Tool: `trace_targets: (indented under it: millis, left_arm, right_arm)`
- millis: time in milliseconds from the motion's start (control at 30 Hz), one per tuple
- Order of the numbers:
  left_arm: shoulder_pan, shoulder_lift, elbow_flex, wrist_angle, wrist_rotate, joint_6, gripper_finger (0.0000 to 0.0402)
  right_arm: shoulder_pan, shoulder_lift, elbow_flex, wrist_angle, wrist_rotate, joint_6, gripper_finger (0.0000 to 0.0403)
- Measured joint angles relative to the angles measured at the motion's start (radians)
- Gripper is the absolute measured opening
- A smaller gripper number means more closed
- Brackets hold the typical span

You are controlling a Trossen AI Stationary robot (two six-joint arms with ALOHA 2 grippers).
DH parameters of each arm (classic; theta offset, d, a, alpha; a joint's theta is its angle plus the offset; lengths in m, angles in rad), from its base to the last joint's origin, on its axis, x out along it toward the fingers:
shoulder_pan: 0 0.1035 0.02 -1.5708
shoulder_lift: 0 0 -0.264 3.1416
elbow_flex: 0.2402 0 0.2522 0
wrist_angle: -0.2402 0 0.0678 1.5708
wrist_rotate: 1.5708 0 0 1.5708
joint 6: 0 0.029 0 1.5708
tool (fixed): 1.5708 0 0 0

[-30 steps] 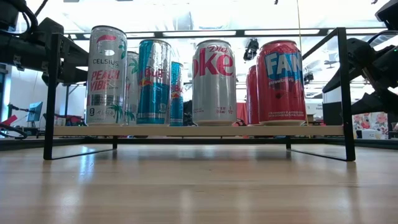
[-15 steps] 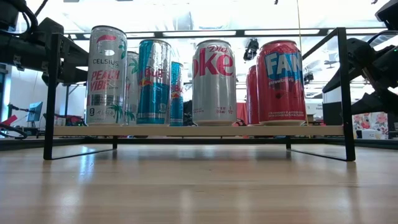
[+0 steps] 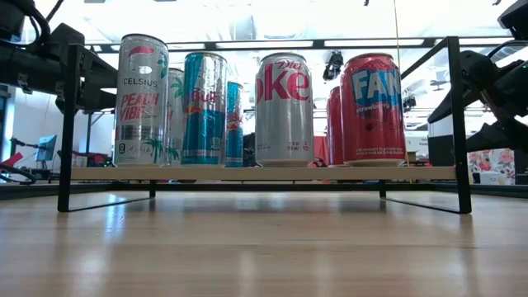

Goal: Place canned beverage on shelf
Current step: Return to Home Position

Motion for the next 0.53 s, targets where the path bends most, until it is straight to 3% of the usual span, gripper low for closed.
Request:
trace_targets:
  millis: [533]
  left_arm:
    - [0.0, 0.0, 0.0, 0.0, 0.0, 0.0, 0.0368]
  right_arm:
    - [0.0, 0.0, 0.0, 0.0, 0.0, 0.004, 0.037]
